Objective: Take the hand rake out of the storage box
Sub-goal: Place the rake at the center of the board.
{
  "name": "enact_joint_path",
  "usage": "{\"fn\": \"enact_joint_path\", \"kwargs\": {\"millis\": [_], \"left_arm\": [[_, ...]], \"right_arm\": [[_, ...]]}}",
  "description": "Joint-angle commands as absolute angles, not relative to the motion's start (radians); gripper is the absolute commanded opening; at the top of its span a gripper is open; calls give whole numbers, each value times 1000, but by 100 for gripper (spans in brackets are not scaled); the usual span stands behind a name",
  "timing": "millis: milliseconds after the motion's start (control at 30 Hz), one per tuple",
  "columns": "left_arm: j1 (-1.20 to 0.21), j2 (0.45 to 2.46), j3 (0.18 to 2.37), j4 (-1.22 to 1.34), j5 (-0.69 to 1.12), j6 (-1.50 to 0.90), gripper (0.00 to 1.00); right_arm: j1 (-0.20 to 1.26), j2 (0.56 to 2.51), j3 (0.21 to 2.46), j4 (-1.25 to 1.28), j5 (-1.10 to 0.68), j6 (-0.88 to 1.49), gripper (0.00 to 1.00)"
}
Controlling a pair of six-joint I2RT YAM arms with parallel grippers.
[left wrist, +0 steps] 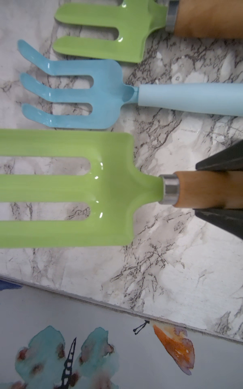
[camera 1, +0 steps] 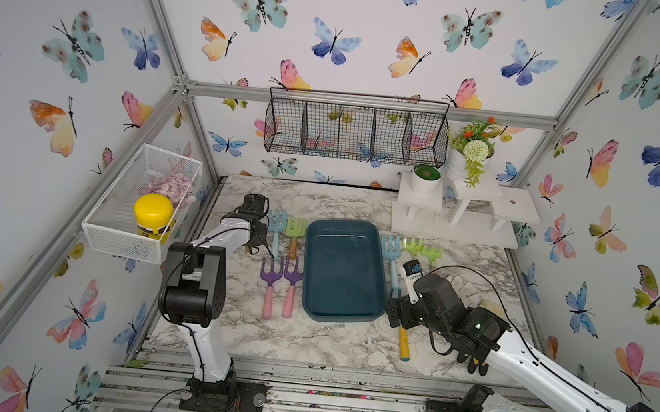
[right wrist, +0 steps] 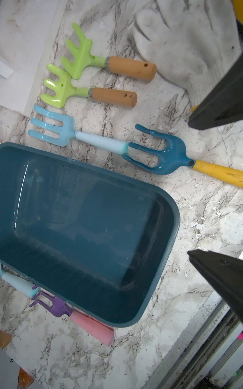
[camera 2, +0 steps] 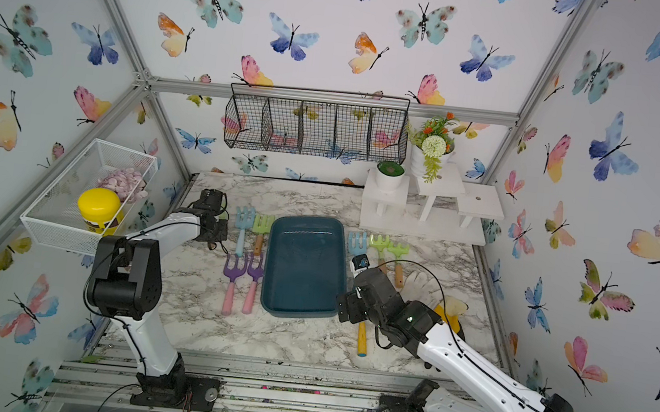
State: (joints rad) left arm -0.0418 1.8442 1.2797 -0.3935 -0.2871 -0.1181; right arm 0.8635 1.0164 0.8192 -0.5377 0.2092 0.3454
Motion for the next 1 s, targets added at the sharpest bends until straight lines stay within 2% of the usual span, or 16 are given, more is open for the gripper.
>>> {"fn": "enact_joint_path", "kwargs": {"millis": [0,967], "left_arm": [[-33,1875,1291,-359,-256,-100,0],[-21,2037,1325,-288,-258,-68,0]], "right_arm": [[876,1015,813,-533,204,334,97],[879,1088,816,-541,225,337,97]]}}
